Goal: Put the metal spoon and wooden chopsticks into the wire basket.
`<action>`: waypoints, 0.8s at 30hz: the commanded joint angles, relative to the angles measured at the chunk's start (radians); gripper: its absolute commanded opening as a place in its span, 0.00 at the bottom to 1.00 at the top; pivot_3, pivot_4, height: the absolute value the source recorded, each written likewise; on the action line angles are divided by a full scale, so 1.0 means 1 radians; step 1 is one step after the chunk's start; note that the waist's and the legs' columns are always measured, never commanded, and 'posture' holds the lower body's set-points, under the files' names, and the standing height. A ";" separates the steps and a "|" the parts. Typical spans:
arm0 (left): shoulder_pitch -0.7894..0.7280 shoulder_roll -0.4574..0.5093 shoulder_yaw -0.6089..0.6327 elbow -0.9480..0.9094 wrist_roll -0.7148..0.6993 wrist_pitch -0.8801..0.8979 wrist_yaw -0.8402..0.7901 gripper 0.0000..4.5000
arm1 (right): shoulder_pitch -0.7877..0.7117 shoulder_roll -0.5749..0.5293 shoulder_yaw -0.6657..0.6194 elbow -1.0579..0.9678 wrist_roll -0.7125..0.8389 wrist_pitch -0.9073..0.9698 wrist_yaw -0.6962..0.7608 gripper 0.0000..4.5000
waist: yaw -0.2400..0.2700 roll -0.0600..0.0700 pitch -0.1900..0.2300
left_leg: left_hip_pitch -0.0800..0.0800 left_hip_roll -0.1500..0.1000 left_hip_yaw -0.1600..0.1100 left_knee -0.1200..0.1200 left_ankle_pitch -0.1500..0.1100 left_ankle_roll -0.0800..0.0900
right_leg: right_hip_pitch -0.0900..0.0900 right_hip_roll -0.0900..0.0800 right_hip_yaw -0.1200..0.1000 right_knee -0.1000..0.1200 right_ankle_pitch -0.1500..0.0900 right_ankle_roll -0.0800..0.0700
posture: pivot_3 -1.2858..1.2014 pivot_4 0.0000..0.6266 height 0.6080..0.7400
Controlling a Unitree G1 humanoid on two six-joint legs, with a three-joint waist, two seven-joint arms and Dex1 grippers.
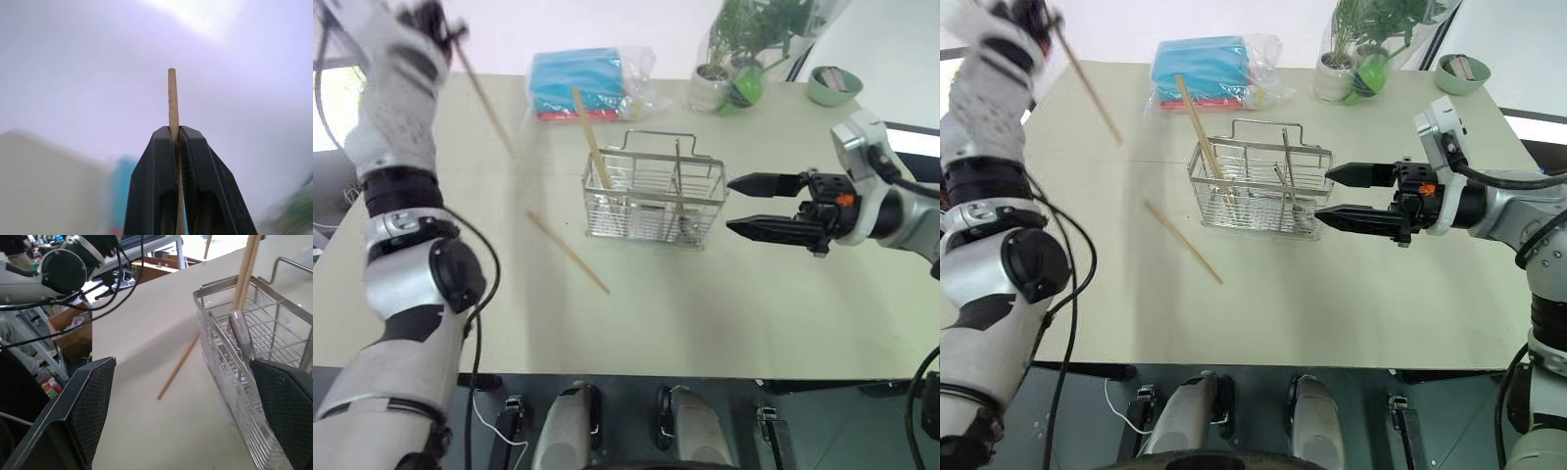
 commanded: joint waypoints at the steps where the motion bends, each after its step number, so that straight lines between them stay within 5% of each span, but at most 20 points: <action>1: -0.024 -0.066 -0.007 -0.127 -0.095 0.046 -0.001 0.01 | 0.002 -0.018 -0.060 -0.015 0.027 0.003 -0.020 1.00 | -0.002 0.000 0.000 | 0.001 0.000 0.000 0.000 0.000 0.000 | 0.001 0.000 0.000 0.000 0.000 0.000 | 0.52 0.24 0.81; 8: 0.013 -0.205 -0.124 -0.168 -0.067 0.026 -0.039 0.01 | 0.038 -0.008 -0.108 -0.045 0.064 0.015 -0.068 1.00 | -0.001 0.000 0.000 | 0.003 0.001 -0.001 0.000 0.000 0.000 | 0.003 0.003 0.000 0.000 0.000 0.000 | 0.52 0.24 0.81; 18: 0.252 -0.310 -0.382 -0.267 0.123 -0.073 -0.113 0.01 | 0.058 -0.001 -0.177 -0.039 0.120 0.029 -0.146 1.00 | -0.002 0.000 0.000 | 0.002 0.001 -0.001 0.001 -0.001 0.002 | 0.002 0.003 0.000 0.000 0.000 0.000 | 0.52 0.24 0.81; 22: 0.306 -0.332 -0.385 -0.353 0.101 -0.017 -0.099 0.32 | 0.069 0.004 -0.171 -0.035 0.118 0.017 -0.151 1.00 | -0.001 0.000 0.000 | 0.002 0.002 -0.001 0.001 -0.001 0.003 | 0.002 0.003 0.000 0.000 0.000 0.000 | 0.52 0.24 0.81; 24: 0.311 -0.329 -0.377 -0.385 0.091 0.011 -0.091 0.56 | 0.066 0.008 -0.164 -0.025 0.112 0.012 -0.151 1.00 | -0.001 0.000 0.000 | 0.002 0.002 -0.002 0.001 -0.003 0.005 | 0.002 0.003 0.000 0.000 0.000 0.000 | 0.52 0.24 0.81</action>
